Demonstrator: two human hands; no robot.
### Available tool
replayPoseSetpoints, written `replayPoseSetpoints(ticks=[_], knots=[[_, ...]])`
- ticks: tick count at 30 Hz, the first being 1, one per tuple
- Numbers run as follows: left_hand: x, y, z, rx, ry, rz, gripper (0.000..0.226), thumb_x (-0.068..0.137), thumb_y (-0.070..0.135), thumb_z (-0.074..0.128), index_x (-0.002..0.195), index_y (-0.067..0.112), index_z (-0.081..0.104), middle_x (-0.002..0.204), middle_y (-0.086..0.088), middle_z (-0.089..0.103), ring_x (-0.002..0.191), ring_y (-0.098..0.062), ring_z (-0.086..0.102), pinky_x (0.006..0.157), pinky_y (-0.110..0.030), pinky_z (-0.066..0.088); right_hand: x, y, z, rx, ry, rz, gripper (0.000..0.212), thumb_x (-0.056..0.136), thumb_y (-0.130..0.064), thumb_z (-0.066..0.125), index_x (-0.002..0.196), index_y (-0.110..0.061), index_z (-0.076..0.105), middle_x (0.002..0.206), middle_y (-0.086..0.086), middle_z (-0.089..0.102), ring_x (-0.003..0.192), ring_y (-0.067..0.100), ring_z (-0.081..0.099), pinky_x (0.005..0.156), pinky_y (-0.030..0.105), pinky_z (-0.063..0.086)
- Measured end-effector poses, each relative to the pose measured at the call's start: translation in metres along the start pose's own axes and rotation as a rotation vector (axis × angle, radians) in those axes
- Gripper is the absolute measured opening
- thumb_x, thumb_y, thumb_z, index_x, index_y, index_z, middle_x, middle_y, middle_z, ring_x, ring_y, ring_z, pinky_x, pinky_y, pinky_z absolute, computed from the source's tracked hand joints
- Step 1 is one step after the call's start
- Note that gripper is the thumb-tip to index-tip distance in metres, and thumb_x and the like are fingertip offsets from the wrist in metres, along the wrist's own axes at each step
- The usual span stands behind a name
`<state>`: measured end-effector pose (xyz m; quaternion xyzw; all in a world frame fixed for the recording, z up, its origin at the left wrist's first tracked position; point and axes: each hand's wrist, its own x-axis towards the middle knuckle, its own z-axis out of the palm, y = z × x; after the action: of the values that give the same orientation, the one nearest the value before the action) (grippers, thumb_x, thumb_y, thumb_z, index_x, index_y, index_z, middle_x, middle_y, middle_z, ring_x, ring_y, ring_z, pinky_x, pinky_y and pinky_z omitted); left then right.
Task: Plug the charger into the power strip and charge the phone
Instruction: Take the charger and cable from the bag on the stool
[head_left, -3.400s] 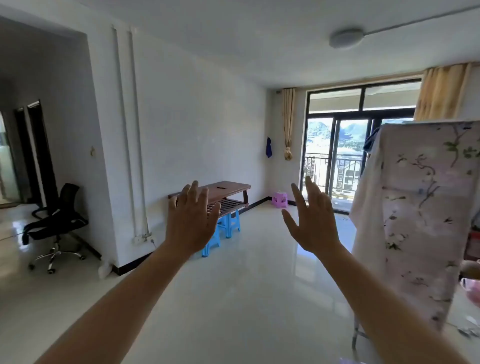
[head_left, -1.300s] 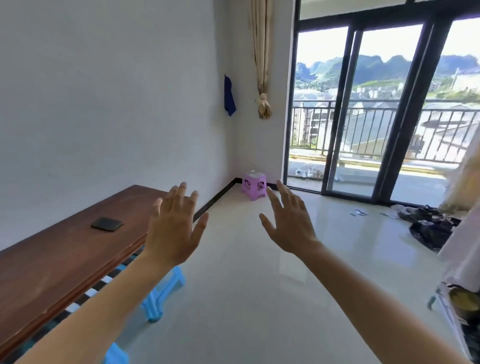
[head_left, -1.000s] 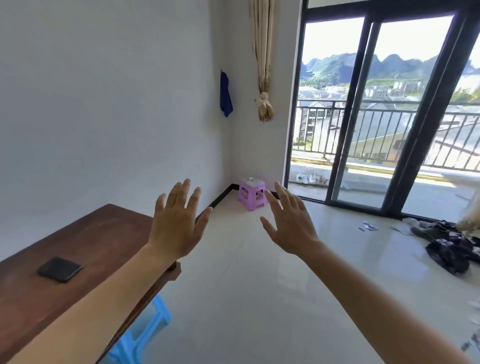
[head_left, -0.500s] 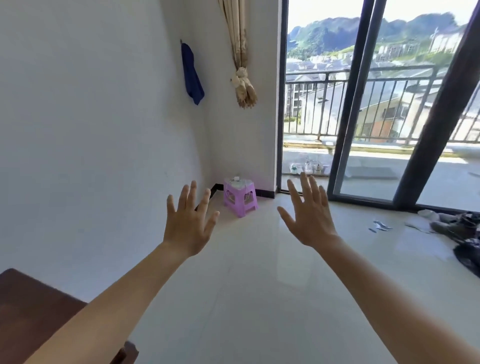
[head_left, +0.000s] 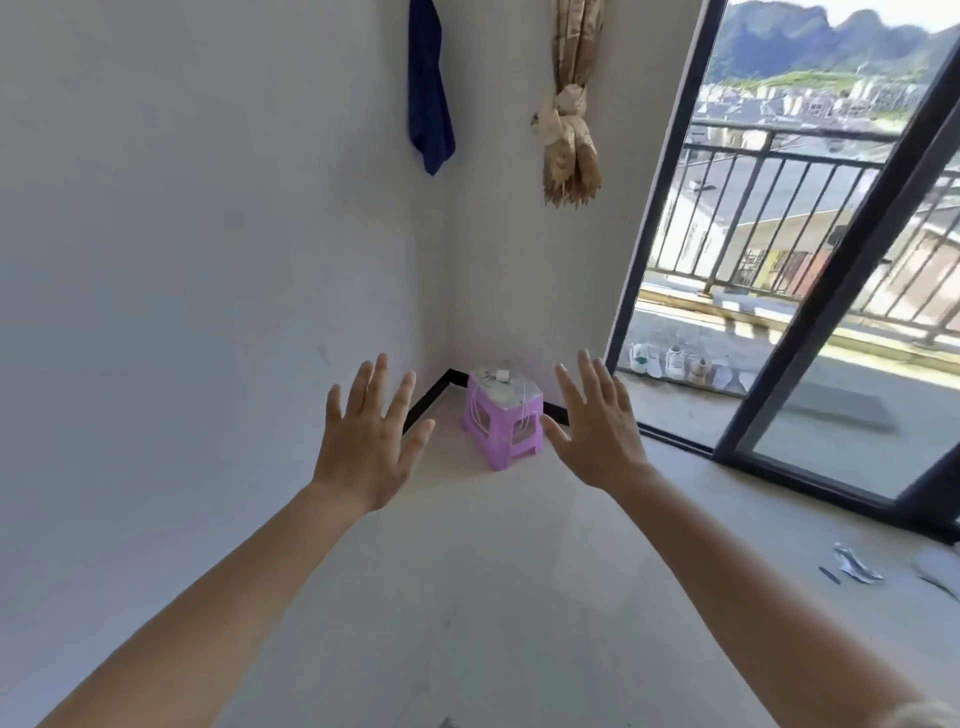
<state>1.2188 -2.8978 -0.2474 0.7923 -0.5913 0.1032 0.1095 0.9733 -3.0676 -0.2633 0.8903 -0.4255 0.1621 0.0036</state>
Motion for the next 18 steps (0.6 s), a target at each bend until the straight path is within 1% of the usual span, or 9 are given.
replayPoseSetpoints(ticks=[3,7,10,14,16,18], knots=[[0.106,-0.022,0.033,-0.002,-0.071,-0.008,0.08,0.093,0.062,0.002,0.157,0.017,0.017,0.167,-0.017,0.003,0.153,-0.032,0.004,0.118,-0.058,0.013,0.094,0.023,0.028,-0.026,-0.078,0.022,0.075,0.101,-0.052,0.045,0.16,-0.017,0.014,0.169,0.018,0.001,0.156,0.035,0.001,0.126,0.049,0.006],[0.245,-0.034,0.054,-0.009,-0.096,0.038,0.078,0.093,0.06,0.004,0.158,0.017,0.014,0.167,-0.017,0.003,0.153,-0.031,0.004,0.119,-0.055,0.012,0.205,0.062,0.039,-0.015,-0.06,0.078,0.073,0.101,-0.047,0.048,0.159,-0.016,0.018,0.169,0.019,0.005,0.155,0.035,0.005,0.125,0.049,0.01],[0.331,-0.034,0.086,-0.032,-0.115,0.078,0.076,0.094,0.059,0.009,0.158,0.017,0.014,0.167,-0.017,0.004,0.153,-0.03,0.005,0.119,-0.055,0.013,0.271,0.096,0.058,-0.006,-0.035,0.124,0.072,0.101,-0.046,0.048,0.159,-0.015,0.019,0.169,0.02,0.005,0.155,0.035,0.006,0.125,0.049,0.012],[0.43,-0.034,0.164,-0.012,-0.162,0.133,0.074,0.096,0.057,0.014,0.157,0.016,0.019,0.166,-0.018,0.008,0.152,-0.032,0.012,0.118,-0.056,0.018,0.356,0.149,0.122,0.032,-0.055,0.199,0.071,0.102,-0.045,0.048,0.159,-0.013,0.019,0.169,0.02,0.005,0.155,0.035,0.006,0.126,0.049,0.012],[0.474,-0.035,0.216,-0.012,-0.217,0.12,0.071,0.098,0.055,0.018,0.157,0.016,0.02,0.166,-0.018,0.009,0.152,-0.032,0.013,0.118,-0.055,0.018,0.399,0.173,0.168,0.054,-0.101,0.23,0.071,0.102,-0.043,0.048,0.159,-0.013,0.019,0.168,0.02,0.006,0.155,0.035,0.006,0.125,0.049,0.013],[0.513,-0.035,0.267,-0.036,-0.296,0.071,0.07,0.099,0.054,0.023,0.157,0.015,0.02,0.166,-0.017,0.01,0.151,-0.031,0.014,0.118,-0.054,0.018,0.442,0.196,0.217,0.077,-0.178,0.244,0.071,0.102,-0.043,0.048,0.159,-0.013,0.018,0.169,0.02,0.006,0.155,0.035,0.007,0.125,0.049,0.014]])
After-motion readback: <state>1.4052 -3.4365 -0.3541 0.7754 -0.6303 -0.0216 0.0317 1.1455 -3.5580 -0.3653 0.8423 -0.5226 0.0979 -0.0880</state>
